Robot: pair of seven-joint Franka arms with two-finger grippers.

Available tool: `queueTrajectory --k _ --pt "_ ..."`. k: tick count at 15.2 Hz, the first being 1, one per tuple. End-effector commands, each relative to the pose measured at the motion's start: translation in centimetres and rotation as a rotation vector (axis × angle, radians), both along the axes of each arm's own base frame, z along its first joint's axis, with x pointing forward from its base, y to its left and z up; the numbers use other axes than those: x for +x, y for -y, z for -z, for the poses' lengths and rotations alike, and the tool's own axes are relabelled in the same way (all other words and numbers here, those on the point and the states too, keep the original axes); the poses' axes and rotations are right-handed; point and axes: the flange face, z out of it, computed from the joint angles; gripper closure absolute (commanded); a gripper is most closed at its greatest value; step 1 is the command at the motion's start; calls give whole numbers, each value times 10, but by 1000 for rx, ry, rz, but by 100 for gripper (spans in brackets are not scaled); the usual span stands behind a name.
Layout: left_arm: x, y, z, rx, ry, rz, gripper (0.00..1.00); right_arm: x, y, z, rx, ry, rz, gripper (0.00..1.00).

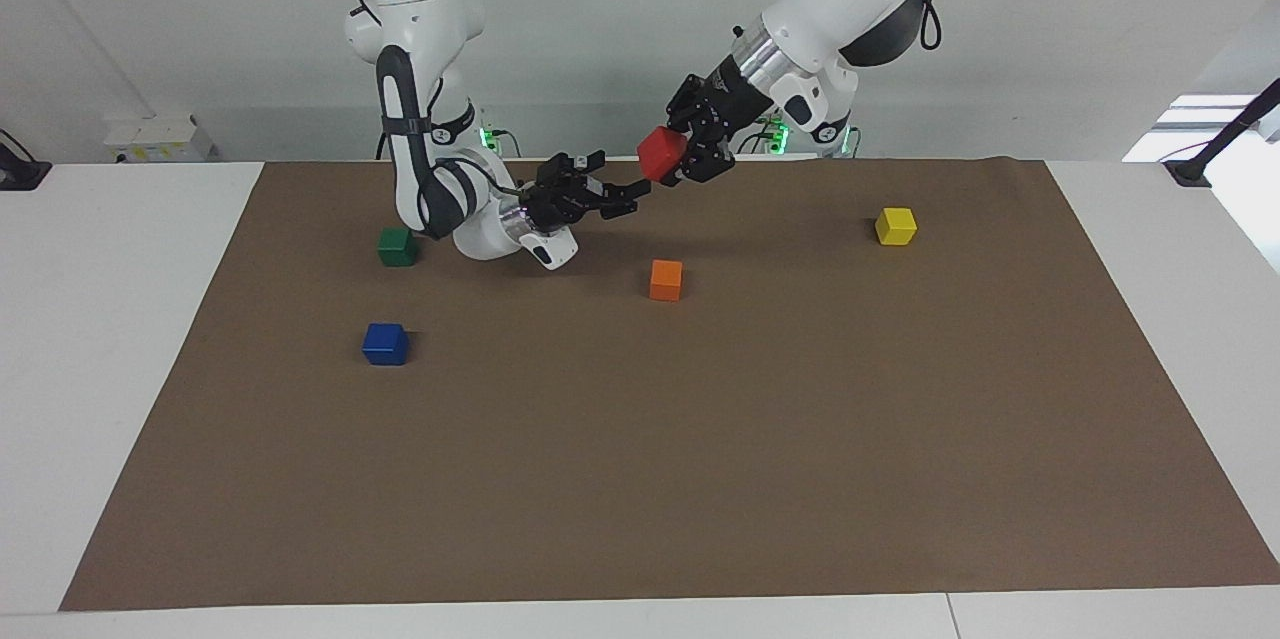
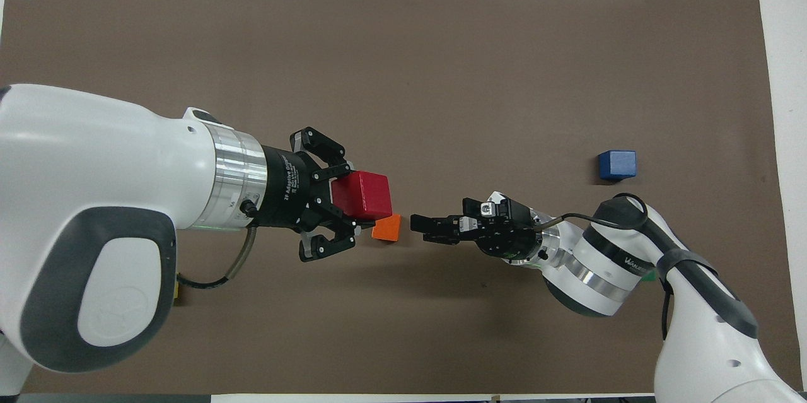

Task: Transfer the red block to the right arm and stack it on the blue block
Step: 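Grasp the red cube with the right gripper while the left gripper releases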

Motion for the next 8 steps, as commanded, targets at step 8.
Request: queueTrajectory --k 8 --pt "-45 13 20 -2 51 -27 100 1 -33 -10 33 -16 4 8"
